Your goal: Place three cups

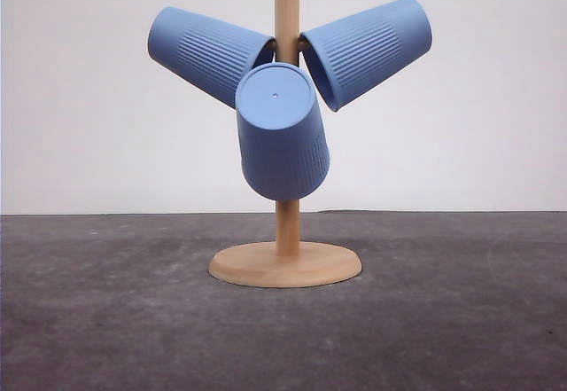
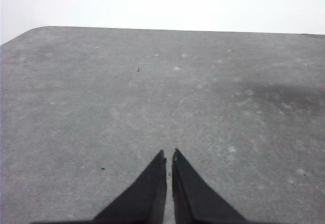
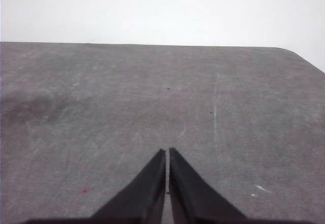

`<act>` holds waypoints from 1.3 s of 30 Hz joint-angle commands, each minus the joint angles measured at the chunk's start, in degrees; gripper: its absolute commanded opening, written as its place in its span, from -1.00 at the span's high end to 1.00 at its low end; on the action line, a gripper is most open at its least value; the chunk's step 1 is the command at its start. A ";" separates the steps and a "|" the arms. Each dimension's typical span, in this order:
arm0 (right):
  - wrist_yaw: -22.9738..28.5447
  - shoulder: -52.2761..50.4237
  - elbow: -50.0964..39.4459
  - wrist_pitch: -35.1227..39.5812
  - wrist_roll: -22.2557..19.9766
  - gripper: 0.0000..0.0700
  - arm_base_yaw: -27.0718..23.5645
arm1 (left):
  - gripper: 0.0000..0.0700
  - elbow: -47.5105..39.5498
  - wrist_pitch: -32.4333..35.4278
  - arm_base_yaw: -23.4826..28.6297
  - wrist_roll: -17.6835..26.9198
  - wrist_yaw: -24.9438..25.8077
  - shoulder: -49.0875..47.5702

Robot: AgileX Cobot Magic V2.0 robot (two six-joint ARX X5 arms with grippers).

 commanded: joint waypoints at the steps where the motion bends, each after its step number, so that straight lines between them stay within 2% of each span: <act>1: 0.02 0.07 -0.09 0.70 0.76 0.98 -0.02 | 1.00 -0.83 -0.22 0.11 0.37 -0.20 -0.07; 39: 0.02 0.07 -0.09 0.70 0.76 0.98 -0.02 | 1.00 -0.83 -0.22 0.11 0.37 -0.20 -0.07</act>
